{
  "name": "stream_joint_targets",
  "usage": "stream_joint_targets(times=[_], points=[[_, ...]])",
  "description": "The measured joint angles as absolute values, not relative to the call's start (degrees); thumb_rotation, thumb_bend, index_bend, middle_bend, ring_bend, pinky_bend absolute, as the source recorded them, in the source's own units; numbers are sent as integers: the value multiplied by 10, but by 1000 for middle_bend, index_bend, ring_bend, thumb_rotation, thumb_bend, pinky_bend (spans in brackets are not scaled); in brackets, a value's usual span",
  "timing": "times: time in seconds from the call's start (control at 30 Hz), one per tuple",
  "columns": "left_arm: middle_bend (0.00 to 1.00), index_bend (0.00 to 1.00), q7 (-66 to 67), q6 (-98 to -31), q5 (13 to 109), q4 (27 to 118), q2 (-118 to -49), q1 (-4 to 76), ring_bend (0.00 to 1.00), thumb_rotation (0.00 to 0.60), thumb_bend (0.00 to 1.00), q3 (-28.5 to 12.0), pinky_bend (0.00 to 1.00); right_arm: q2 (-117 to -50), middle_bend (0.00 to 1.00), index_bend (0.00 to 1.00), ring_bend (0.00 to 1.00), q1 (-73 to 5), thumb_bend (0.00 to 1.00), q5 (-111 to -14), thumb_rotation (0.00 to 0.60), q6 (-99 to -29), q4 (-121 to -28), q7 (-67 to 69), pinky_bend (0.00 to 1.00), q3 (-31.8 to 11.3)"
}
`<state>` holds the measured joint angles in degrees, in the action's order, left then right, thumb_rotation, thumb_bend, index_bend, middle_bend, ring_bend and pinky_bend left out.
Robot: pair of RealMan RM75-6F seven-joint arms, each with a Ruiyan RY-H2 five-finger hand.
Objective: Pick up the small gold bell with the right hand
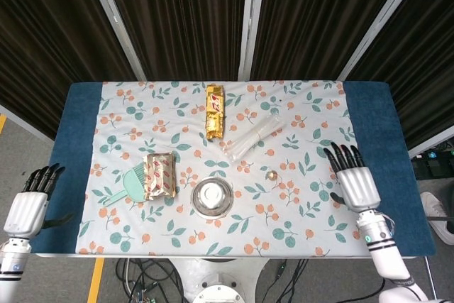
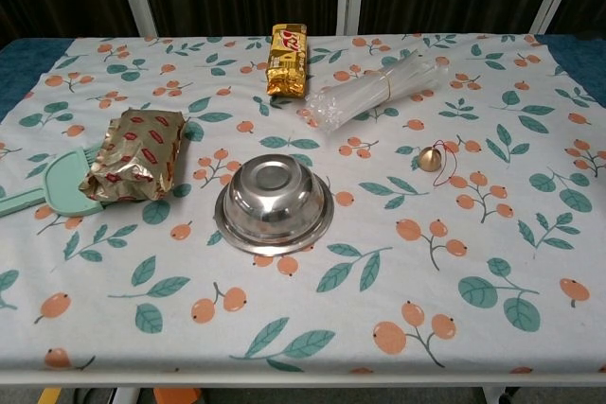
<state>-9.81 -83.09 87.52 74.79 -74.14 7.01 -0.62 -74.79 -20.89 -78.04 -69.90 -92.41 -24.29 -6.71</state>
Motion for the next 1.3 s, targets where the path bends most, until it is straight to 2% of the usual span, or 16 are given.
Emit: stream_joint_targets(times=[0.37, 0.47, 0.7, 0.97, 1.3], points=[[22, 55, -106, -820, 865, 735, -744, 69, 0, 600, 21, -6, 70, -788, 0, 5, 0, -348, 36, -702, 600, -523, -912, -316, 0, -100], [22, 55, -108, -819, 864, 734, -745, 69, 0, 600, 21, -7, 70, -805, 0, 71, 0, -371, 52, -678, 600, -498, -891, -324, 0, -103], [22, 55, -108, -815, 863, 731, -747, 72, 0, 600, 21, -8, 70, -832, 0, 212, 0, -400, 127, -659, 600, -481, -856, -322, 0, -102], [21, 55, -109, -812, 863, 729, -748, 72, 0, 600, 21, -7, 70, -839, 0, 267, 0, -423, 165, -646, 600, -460, -834, -305, 0, -94], [21, 55, -110, -809, 863, 728, -749, 73, 0, 600, 21, -6, 70, -843, 0, 353, 0, -427, 191, -665, 600, -482, -836, -282, 0, -83]])
